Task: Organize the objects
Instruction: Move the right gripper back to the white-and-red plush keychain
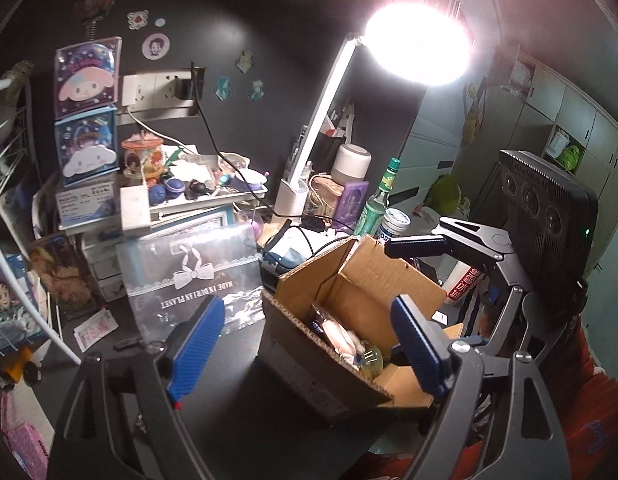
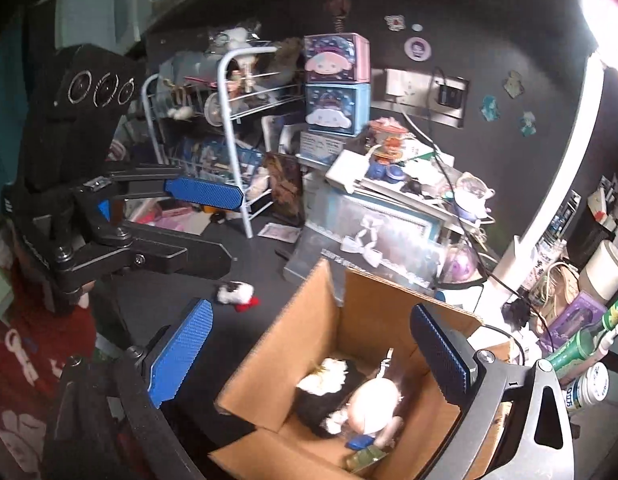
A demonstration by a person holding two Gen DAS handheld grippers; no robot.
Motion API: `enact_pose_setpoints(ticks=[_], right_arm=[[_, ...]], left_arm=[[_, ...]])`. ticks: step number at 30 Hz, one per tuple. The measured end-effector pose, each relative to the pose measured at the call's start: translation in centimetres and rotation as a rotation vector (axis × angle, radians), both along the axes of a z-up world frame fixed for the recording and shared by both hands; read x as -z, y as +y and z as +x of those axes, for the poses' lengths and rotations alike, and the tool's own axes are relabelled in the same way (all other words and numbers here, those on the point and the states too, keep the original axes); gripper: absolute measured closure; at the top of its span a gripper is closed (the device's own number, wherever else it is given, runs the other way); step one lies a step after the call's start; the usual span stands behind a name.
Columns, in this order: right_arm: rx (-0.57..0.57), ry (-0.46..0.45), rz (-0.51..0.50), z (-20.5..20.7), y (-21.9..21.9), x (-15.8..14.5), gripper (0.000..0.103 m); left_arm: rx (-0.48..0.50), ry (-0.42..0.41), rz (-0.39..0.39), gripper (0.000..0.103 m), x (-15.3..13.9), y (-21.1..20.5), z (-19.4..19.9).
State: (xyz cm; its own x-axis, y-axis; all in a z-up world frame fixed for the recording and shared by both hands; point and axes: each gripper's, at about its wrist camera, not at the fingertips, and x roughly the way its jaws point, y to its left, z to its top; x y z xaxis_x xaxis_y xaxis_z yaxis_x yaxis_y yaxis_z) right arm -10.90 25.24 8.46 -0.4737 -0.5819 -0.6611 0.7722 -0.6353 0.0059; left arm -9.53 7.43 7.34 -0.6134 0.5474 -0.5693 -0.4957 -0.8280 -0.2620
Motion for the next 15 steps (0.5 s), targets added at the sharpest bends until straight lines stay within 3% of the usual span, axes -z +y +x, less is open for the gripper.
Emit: enact_pose_setpoints(ticks=[8,15], right_arm=[[-0.053,0.024,0.029,3.2,-6.3,-0.1,0.001],[-0.176,-0.054,-0.045,5.8,-12.9,5.1,0.001]], left_arm=[[-0.103,0.070,0.011,0.014,0.3,-6.5,3.7],[-0.261,0.058,-0.011,0.013,4.9,-12.2,6.2]])
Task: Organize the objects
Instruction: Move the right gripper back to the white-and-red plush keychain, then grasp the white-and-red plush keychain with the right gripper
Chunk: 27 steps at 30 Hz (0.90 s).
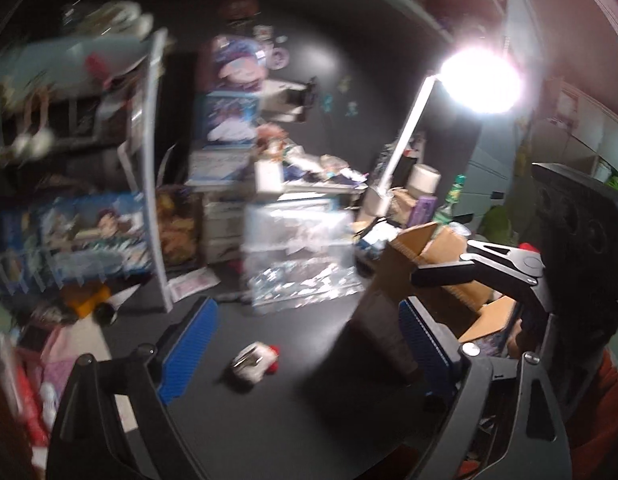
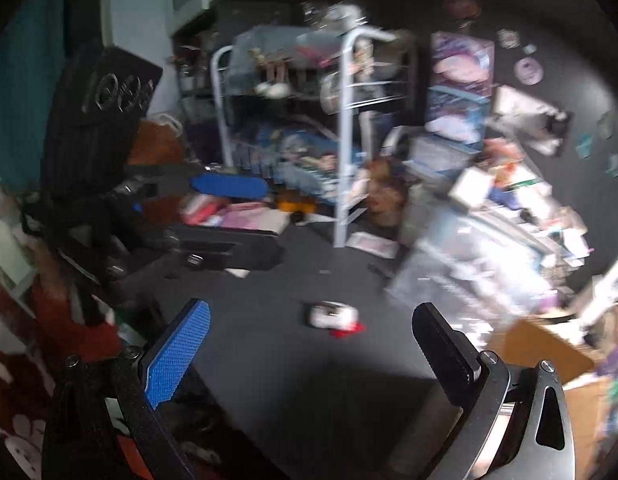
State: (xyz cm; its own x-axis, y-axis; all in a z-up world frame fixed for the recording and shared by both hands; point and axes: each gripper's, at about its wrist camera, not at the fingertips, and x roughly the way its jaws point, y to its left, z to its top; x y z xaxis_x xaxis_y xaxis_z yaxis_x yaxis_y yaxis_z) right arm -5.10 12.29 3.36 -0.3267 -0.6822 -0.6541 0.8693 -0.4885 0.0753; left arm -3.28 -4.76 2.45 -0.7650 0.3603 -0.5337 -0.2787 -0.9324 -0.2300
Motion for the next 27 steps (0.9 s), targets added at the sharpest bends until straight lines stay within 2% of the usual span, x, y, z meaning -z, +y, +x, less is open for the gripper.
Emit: enact_pose_setpoints(ticks=[3,7,10,14,17,18,20,24,27], right_arm=[[0.027,-0.041,-0.005,-0.2,-1.9,3.5,0.001],[0.080,-0.158,-0.009,-2.0,-3.1,8.9,0.001],[0.137,-0.160,0.027,-3.3,-3.9,12.0,0.001],[0.189,-0.074,0.105,-4.6,-5.1,14.1,0.001],[0.185,-0.060,0.147,-5.8,-6.0,15.2,0.004],[0.181,-0.061,0.154,-6.2,-6.2,15.5,0.006],[0.174,-0.062,0.174,-6.9,-6.6,16.0,0.017],[0.171,-0.077,0.183,-8.1,-7.1,16.6,0.024],[0.165,-0.083,0.186,-8.6,-7.4,16.9,0.033]], left_arm=[[-0.072,-0.033,0.018,0.013,3.1,-2.1,0.5],[-0.143,-0.104,0.036,0.013,7.3,-4.1,0.4],[-0.166,-0.160,0.061,0.013,10.0,-4.9,0.2],[-0.152,-0.210,0.118,0.013,12.3,-5.1,-0.1],[-0.167,-0.231,0.109,0.013,13.2,-5.0,-0.7],[-0.172,-0.234,0.103,0.013,13.3,-5.0,-0.9],[-0.173,-0.237,0.103,0.013,13.5,-5.1,-1.3],[-0.179,-0.246,0.105,0.013,13.7,-5.3,-2.2],[-0.185,-0.250,0.101,0.013,13.7,-5.5,-2.5]])
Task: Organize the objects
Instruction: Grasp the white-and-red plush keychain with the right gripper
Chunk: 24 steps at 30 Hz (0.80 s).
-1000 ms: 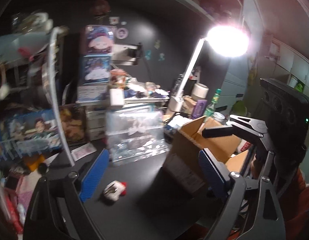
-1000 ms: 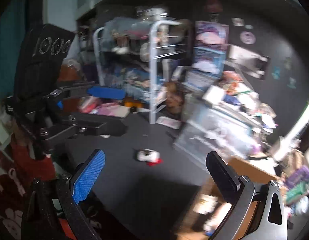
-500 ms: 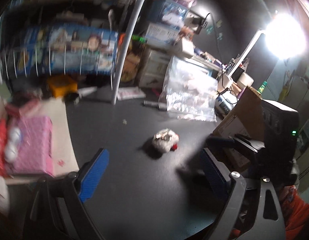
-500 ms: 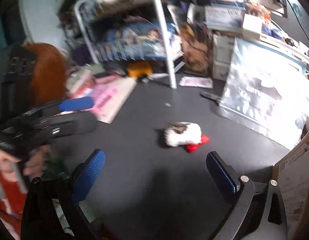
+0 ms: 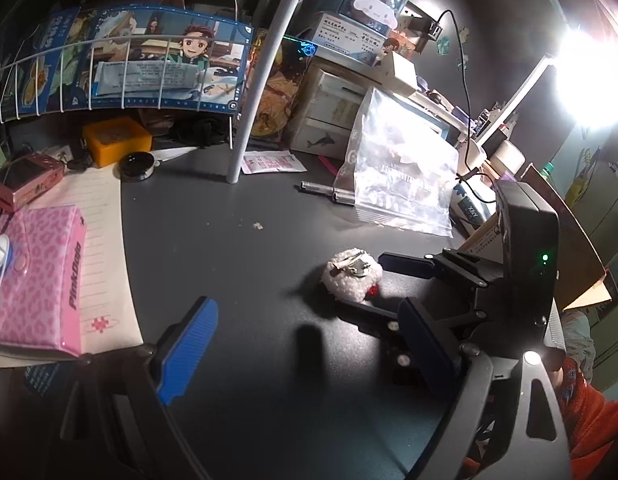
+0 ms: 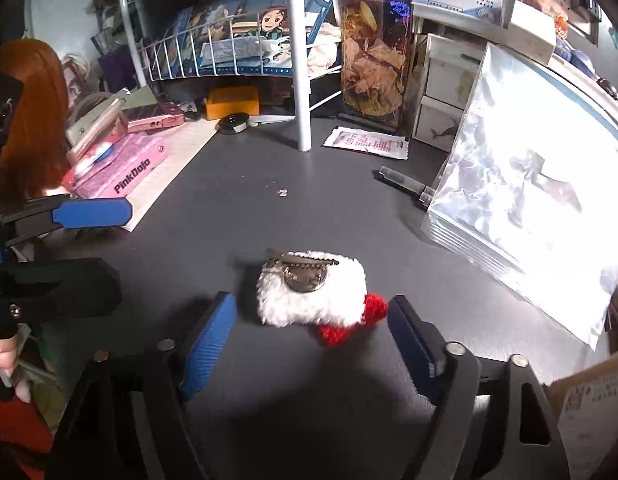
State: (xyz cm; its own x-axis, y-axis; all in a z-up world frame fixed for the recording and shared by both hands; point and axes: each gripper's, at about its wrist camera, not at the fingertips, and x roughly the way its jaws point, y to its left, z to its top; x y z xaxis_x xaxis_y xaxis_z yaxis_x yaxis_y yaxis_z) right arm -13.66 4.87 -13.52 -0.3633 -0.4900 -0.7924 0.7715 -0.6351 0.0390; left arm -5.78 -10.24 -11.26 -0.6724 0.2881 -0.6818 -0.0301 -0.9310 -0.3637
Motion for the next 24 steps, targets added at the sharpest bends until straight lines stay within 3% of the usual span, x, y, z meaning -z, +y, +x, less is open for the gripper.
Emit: enact_pose_setpoints(ticks=[4,8,14,19,24], right_arm=[[-0.006,-0.023,-0.010,-0.5,0.0,0.3,0.050],[-0.019,-0.017,-0.015,0.1,0.2,-0.1,0.055],[-0.079,-0.059,-0.071,2.7,1.2,-1.4,0.056],[-0.170,-0.073,-0.141,6.8,2.5,-3.9,0.057],[-0.229,-0.006,-0.183,10.7,3.9,-7.3,0.057]], left_arm=[[-0.003,-0.003,0.000,0.013,-0.1,0.0,-0.3],[0.000,-0.001,0.003,0.013,-0.3,0.3,-0.1],[0.024,0.010,0.021,0.013,-1.1,1.1,1.0],[0.116,0.023,0.085,0.013,-2.3,2.7,2.7],[0.225,0.031,0.120,0.029,-4.2,4.6,4.2]])
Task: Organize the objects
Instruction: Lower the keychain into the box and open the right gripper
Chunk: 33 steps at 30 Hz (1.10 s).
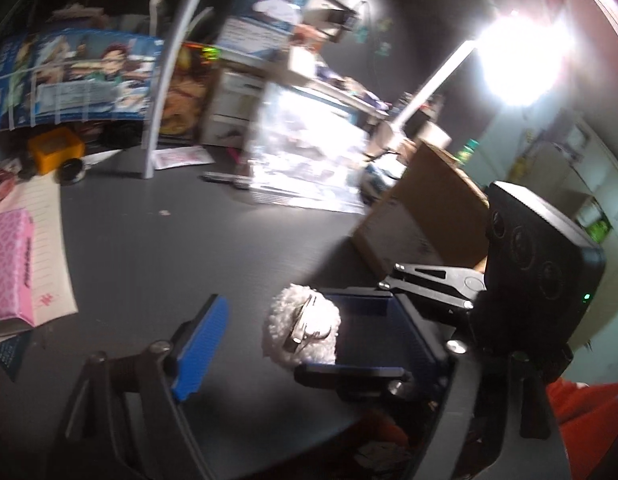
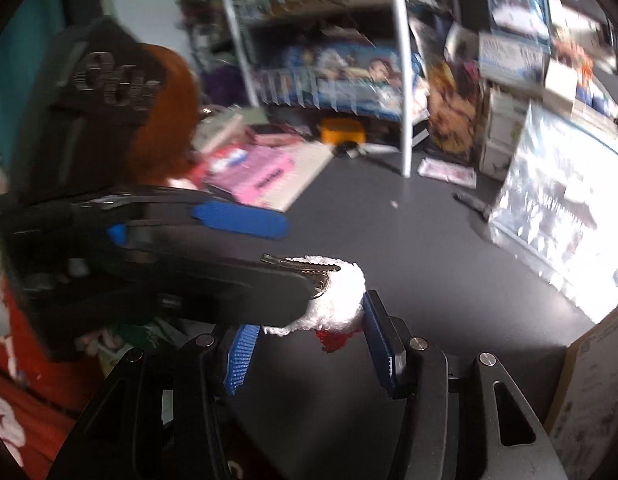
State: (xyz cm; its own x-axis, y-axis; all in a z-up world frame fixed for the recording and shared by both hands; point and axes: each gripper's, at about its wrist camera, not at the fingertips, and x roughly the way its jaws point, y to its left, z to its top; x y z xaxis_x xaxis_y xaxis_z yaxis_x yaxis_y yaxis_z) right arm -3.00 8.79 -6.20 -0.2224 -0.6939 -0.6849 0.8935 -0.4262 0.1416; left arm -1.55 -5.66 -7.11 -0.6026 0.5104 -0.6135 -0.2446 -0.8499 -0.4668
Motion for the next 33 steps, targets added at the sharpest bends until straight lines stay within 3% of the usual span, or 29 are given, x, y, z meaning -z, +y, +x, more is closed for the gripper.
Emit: enact_pose_setpoints(ticks=[2,8,19,25,33], right_arm=[[-0.002,0.044,-0.017,1.2,0.8,-1.4,0.057],[0.006,0.147,-0.042,2.6,3.4,-4.9,0.057],[0.139,0.277,-0.053,-0.2,11.2,-10.6,0.057],[0.234,0.219,-0.039,-4.1,16.0,-11.5,0.057],[0.310,0.093,0.031,-9.7,20.0,-11.2,0.056]], left_arm=[[0.035,0.004,0.003,0.041,-0.9,0.8,0.5],[0.092,0.040,-0.010,0.063,-3.9,3.6,1.1],[0.229,0.128,-0.077,0.071,-10.2,11.6,-3.6],[0.329,0.086,-0.108,0.071,-11.4,17.3,-8.4],[0.411,-0.039,-0.134,0.070,-10.3,22.9,-14.3]])
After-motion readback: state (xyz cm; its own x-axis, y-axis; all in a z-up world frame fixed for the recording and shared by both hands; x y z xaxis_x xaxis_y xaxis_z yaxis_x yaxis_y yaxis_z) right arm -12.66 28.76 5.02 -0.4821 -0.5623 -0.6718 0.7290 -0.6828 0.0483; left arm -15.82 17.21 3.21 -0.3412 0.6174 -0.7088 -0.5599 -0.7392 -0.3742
